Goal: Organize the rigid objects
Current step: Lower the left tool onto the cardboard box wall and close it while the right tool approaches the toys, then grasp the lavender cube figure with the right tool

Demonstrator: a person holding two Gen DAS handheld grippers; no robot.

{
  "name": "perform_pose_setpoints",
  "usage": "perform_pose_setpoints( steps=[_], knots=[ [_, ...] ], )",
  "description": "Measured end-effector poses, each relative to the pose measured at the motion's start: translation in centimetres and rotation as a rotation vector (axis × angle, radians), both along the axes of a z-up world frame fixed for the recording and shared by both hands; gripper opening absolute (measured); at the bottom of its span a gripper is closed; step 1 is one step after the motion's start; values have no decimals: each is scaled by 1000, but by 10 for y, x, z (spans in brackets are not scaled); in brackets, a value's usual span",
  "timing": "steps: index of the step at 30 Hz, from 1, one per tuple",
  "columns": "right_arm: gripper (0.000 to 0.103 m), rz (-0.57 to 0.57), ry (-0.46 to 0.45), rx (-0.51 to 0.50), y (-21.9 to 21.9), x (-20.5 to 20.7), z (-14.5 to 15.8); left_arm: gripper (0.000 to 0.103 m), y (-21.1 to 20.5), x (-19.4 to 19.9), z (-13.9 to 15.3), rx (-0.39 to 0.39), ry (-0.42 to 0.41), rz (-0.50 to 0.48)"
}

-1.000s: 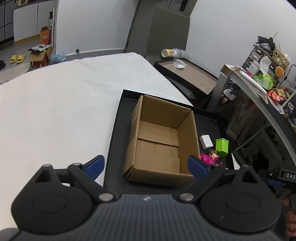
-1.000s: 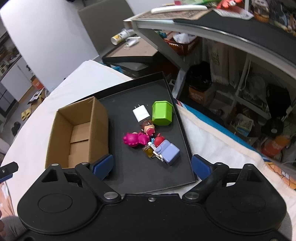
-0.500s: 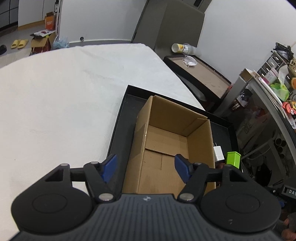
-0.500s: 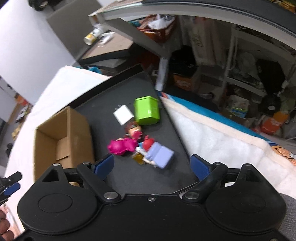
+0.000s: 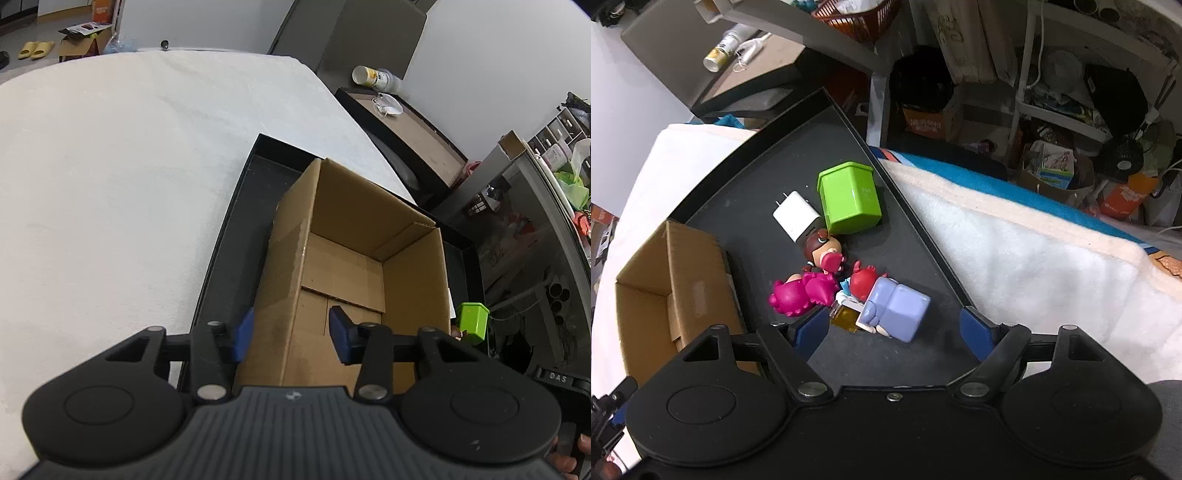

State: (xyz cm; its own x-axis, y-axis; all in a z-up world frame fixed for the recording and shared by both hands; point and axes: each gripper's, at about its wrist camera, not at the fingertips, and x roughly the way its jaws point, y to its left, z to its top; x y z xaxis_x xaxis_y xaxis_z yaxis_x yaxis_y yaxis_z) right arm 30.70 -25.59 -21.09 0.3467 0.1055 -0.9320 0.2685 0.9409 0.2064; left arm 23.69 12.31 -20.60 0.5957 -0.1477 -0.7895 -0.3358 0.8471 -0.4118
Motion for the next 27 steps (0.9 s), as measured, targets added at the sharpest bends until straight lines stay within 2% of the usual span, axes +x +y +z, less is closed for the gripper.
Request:
perform_pose_setpoints(
  steps=[5,9,16,17,18,19,22,27],
  knots=[
    [76,-35,36,-42,7,10,-13,43,3,2,-9,-14,19,-6],
    [76,-35,52,-70,16,14,-22,38,5,3,-15,-36,31,-9],
    [75,-25,78,-123,27,22,-40,33,2,2,-17,-15,21,-25],
    [72,-26,80,-137,27,23,-42,32,0,2,-17,-5,21,-27],
    [56,-29,86,-126,26,22,-44,29,-1,2,-18,-3,22,-28],
    [49,-33,91,-112,25,22,-45,27,-1,2,-19,-4,20,-27],
    [47,-31,72,-76,24,18,-40,21,-2,2,-18,18,12,-12],
    [47,-21,34,-68,25,9,-25,20,-3,0,-18,20,14,10]
  ],
)
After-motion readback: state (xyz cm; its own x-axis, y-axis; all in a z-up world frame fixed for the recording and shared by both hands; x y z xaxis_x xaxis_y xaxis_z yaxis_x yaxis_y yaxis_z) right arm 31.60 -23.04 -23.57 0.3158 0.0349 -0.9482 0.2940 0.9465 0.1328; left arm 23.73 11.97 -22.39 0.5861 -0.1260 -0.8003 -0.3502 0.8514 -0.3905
